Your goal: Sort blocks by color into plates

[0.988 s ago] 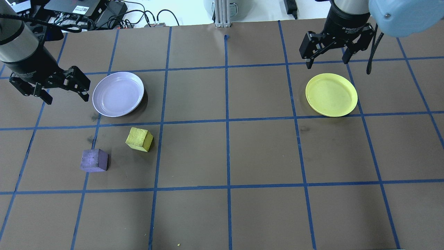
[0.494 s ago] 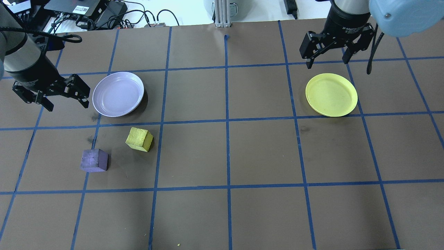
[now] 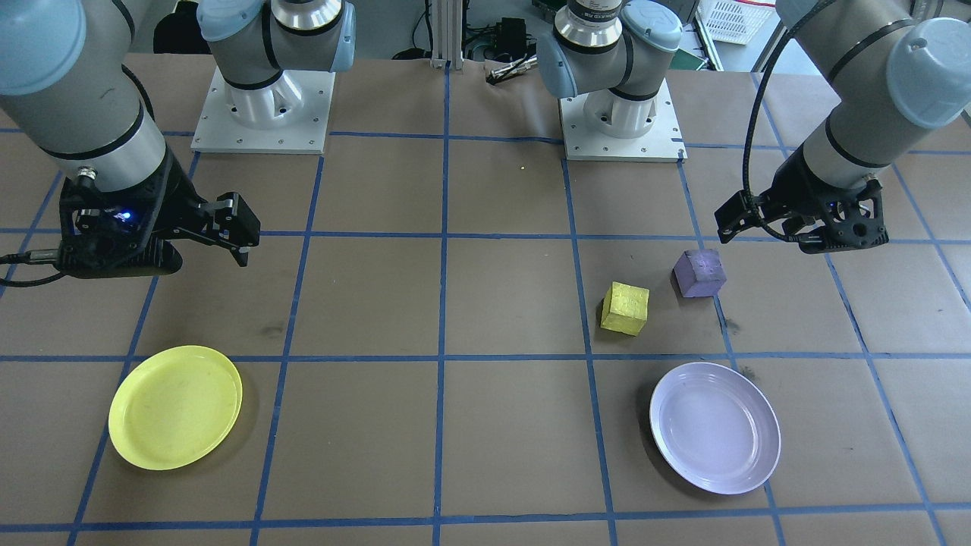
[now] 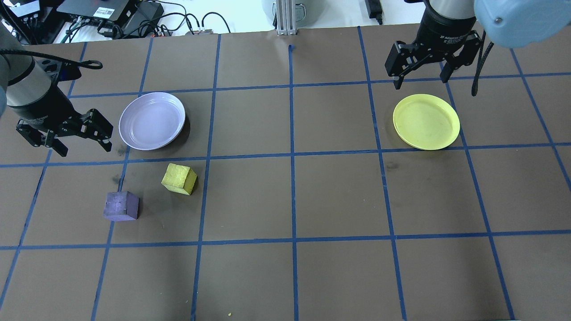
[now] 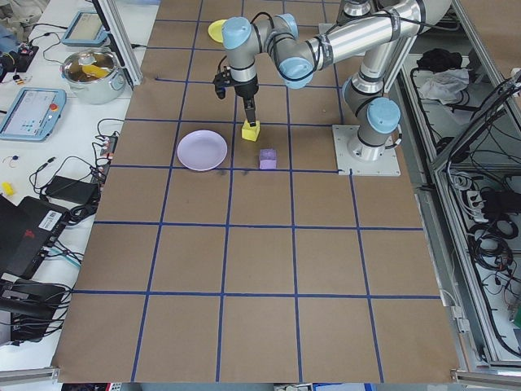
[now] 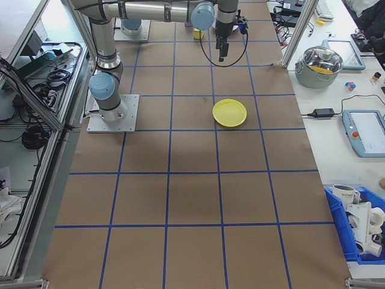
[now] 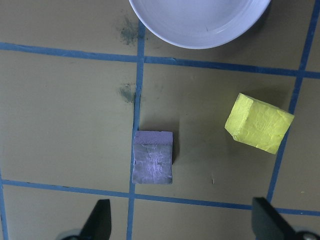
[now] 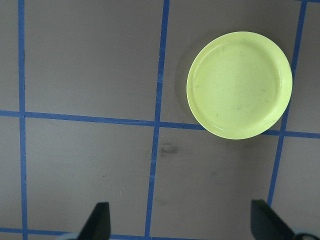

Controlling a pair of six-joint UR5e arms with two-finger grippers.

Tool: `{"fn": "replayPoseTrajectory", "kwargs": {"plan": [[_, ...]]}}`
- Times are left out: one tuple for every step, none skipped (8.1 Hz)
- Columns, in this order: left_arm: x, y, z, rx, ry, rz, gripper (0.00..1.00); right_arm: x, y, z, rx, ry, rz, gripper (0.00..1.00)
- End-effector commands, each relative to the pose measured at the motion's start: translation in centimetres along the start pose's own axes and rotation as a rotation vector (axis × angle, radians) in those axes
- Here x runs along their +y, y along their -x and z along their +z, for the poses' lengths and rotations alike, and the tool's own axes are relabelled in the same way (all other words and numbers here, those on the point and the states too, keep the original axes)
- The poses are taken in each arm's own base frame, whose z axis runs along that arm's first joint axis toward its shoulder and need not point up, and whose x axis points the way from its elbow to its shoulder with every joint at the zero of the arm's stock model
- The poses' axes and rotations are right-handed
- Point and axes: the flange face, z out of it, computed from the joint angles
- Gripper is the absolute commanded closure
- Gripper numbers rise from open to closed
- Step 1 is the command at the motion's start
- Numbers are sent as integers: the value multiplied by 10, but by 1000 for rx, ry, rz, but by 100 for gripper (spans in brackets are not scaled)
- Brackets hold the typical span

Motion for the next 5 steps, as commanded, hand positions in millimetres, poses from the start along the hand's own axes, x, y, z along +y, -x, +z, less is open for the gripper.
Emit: {"fn": "replayPoseTrajectory", "kwargs": {"plan": [[5,4,29,-27,43,19,0,2,0,-1,-2,4,-12,0],[7,3,39,-23,60,21,0,1,-1,-1,2,0,-11,0],[3,7,51,-25,62,15,0,1,-1,0,3,3,-12,0],[1,25,65,-17,69,-23,0,1,-1,0,3,6,-12,0],[8,41,85,2,108,-60,0,4,-1,-4,4,5,-13,0]]}}
